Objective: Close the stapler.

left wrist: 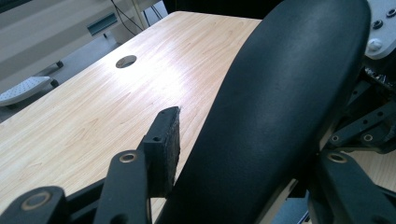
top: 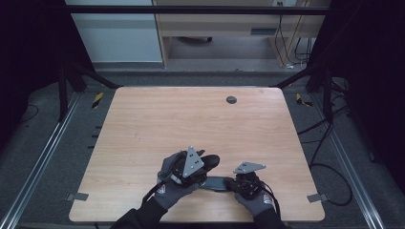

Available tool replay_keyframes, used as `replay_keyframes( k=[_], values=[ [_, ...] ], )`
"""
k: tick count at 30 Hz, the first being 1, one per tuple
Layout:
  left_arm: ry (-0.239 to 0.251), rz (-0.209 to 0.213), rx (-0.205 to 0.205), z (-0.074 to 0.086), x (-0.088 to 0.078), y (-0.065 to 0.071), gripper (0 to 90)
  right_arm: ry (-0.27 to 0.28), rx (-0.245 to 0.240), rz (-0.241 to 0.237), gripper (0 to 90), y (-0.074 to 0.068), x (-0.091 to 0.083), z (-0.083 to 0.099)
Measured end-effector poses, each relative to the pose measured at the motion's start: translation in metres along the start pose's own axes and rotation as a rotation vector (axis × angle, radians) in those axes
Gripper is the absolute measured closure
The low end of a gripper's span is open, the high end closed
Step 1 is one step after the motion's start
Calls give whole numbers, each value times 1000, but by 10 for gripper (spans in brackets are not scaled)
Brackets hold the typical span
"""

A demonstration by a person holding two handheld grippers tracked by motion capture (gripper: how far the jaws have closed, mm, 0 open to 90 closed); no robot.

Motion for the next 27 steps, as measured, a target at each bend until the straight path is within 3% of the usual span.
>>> replay_keyframes(
  k=[10, 27],
  values=[
    [-39, 19, 27, 3, 14, 8, 494, 1, 0, -1, 900, 0, 0, 0],
    [-98, -24, 111, 6, 25, 19, 488, 2, 0, -9, 900, -1, 0, 0]
  ],
)
Point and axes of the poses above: each handheld gripper's, and its own axes: x roughly forward along the jaws, z roughly out of its underside, y roughly to its right, the point moved 4 cm from there along x, roughly forward along the jaws, and after that the axes turned 13 degrees about -y, right-handed, at the moved point
